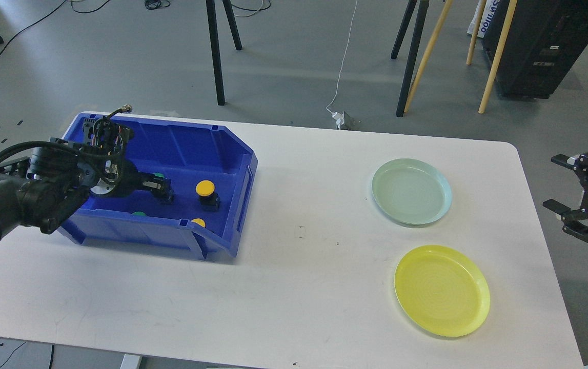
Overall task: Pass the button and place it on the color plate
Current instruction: 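Grasp the green-topped button with the left gripper and lift it, then raise the button and pass it from the left gripper to the right gripper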
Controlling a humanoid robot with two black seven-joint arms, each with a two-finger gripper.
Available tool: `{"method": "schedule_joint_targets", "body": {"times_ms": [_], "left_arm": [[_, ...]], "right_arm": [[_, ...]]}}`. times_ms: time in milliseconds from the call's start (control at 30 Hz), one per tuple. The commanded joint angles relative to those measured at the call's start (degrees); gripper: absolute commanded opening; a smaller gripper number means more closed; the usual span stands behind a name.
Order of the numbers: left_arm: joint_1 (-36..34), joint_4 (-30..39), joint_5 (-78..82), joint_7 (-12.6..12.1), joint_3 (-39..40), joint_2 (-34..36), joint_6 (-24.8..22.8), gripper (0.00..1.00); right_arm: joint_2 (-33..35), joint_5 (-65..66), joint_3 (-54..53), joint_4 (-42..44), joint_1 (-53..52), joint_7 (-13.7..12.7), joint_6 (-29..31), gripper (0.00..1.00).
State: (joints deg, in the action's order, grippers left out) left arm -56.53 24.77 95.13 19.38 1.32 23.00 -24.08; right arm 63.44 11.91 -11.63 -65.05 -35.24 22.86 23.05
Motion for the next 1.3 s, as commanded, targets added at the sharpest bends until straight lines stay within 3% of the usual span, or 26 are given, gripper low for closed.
{"method": "schedule_joint_targets", "body": {"times_ms": [0,100,401,567,701,835,1068,1269], "left_arm": [[-0.9,0.5,-0.3,0.9,0.2,0.7,-0.1,0.29],[-2.3,2.9,-0.4,2.0,0.3,4.0,-0.6,0.29],[-4.6,19.4,-1.4,2.2,1.8,18.6,-3.4,0.3],[-6.7,26.1,-10.8,2.2,9.1,22.6,-3.9,0.31],[-10.3,27.0,-18.2,1.6,15.3,20.7,-3.9,0.31],[-12.0,26.7,-27.6,1.2,19.3,16.9,-3.9,0.31],[-14.4,26.5,-42.3,1.2,19.4,7.7,-3.9,0.32],[-14.6,22.6,-50.0,1.1,19.3,-1.4,-3.9,0.32]], "right_arm": [[-0.3,0.0,-0.1,0.2,0.0,0.0,-0.7,0.98],[-1.7,0.0,-0.4,0.7,0.0,0.0,-0.9,0.98],[-5.8,0.0,-1.5,0.8,-0.4,0.0,-3.5,0.98],[-7.5,0.0,-5.1,0.9,-0.5,1.1,-4.6,0.98],[-8.1,0.0,-8.0,0.5,-0.9,3.9,-4.5,0.98],[-9.1,0.0,-9.3,-0.2,-2.4,3.8,-4.5,0.98],[-12.3,-0.3,-14.6,-0.6,-3.8,3.8,-4.7,0.98],[-14.7,-0.4,-19.2,-6.3,-3.8,3.8,-5.8,0.98]]}}
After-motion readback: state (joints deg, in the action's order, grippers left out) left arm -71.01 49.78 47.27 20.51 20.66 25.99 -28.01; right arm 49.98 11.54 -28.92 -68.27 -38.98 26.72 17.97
